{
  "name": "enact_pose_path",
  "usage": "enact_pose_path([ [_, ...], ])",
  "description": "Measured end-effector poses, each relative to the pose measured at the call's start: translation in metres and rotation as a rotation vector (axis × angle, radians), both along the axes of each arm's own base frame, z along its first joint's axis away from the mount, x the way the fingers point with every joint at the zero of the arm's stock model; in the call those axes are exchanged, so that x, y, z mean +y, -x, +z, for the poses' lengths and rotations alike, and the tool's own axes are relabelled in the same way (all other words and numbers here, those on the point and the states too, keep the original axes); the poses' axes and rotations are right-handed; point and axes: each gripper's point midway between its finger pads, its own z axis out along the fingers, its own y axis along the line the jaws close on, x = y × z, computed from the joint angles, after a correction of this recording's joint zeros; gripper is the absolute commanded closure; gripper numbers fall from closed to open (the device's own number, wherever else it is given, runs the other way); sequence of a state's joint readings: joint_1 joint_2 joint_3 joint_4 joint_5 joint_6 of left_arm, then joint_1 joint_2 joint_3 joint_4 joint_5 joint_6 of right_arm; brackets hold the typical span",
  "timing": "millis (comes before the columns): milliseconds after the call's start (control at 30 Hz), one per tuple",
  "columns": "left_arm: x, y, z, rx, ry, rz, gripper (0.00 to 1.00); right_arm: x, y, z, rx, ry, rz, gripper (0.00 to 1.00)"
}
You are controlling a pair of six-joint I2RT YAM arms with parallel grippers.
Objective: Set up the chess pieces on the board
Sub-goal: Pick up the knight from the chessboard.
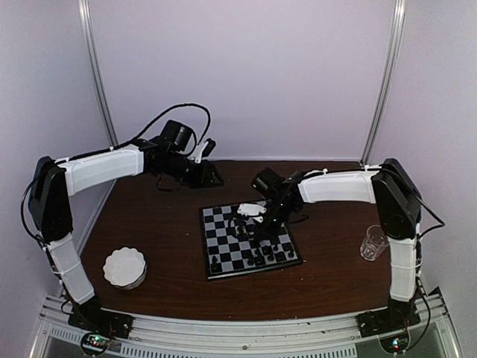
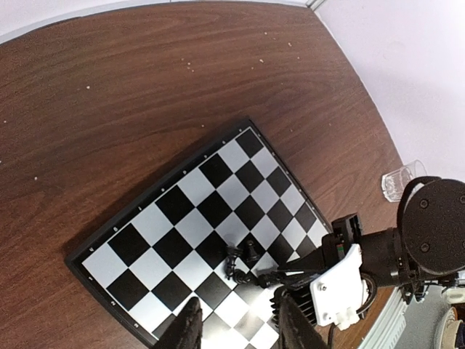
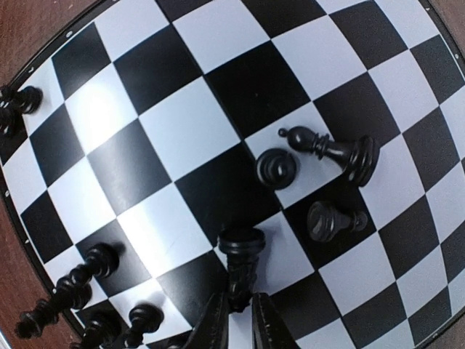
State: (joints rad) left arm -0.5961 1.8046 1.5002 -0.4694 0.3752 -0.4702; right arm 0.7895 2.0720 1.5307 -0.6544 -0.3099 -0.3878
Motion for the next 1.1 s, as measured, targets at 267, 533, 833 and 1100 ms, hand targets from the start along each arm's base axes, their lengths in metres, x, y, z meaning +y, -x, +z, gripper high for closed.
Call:
enact_pose_path([
  [267,-0.015,0.011,0.002,0.008,0.032,-0.055,0.63,-0.005,0.006,0.037,-0.05,-0.043,0.016,0.88],
  [533,-0.027,0.02,-0.003,0.022,0.042,-0.095,0.63,-0.009,0.014,0.031,-0.041,-0.052,0.052,0.76],
  [833,-0.026,0.019,-0.004,0.017,0.034,-0.087,0.63,-0.001,0.013,0.014,-0.003,-0.043,0.074,0.69],
  [1100,-0.025,0.018,-0.004,0.01,0.027,-0.086,0.63,0.006,0.007,0.0,0.016,-0.033,0.074,0.7],
])
